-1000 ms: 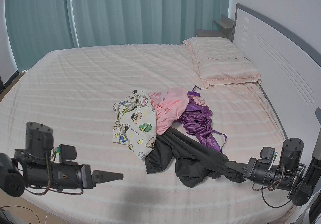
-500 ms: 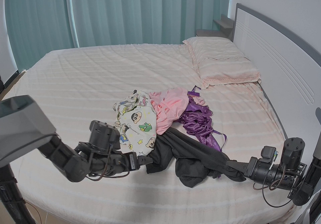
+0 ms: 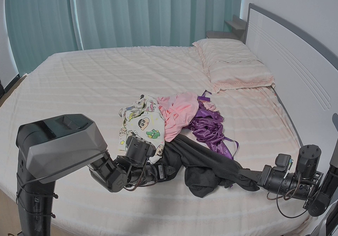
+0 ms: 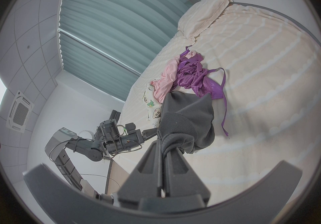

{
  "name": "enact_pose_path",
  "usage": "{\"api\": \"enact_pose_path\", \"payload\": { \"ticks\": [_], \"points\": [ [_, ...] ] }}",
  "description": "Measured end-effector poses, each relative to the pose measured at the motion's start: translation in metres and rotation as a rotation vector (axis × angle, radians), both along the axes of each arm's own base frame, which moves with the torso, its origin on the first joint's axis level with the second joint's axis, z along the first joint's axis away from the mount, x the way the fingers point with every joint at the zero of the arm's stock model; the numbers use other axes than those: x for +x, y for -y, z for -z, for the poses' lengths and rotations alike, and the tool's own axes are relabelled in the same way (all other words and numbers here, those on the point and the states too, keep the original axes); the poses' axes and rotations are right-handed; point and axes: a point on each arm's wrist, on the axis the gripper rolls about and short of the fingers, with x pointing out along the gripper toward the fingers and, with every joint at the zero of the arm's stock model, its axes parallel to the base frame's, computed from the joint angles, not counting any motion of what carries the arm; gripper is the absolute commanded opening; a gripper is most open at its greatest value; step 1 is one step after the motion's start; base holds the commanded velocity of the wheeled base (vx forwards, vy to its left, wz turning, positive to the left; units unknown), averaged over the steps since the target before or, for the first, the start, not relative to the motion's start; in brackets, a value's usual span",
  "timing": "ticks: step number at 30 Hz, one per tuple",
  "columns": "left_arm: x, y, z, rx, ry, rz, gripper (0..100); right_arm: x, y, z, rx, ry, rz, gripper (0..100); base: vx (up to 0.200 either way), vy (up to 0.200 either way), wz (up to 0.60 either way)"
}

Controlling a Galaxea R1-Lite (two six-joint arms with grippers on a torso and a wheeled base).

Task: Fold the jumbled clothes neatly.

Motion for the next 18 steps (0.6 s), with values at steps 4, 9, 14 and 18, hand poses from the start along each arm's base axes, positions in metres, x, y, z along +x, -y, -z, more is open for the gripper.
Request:
{"api": "enact_pose_path", "payload": {
  "ticks": [4, 9, 14, 18],
  "points": [
    [0.008, 0.006, 0.009, 0.016, 0.012, -0.012, 100, 0.0, 0.0, 0.0, 0.0, -0.002, 0.001, 0, 0.0, 0.0, 0.0],
    [0.017, 0.013, 0.018, 0.017, 0.023, -0.016, 100, 0.0, 0.0, 0.0, -0.001, -0.003, 0.001, 0, 0.0, 0.0, 0.0],
    [0.024, 0.018, 0.023, 0.029, 0.044, -0.042, 0, 0.0, 0.0, 0.002, -0.003, -0.011, 0.001, 0, 0.0, 0.0, 0.0],
    [0.023, 0.018, 0.025, 0.017, 0.03, -0.083, 0, 0.0, 0.0, 0.002, -0.004, -0.016, 0.002, 0, 0.0, 0.0, 0.0]
  ]
}}
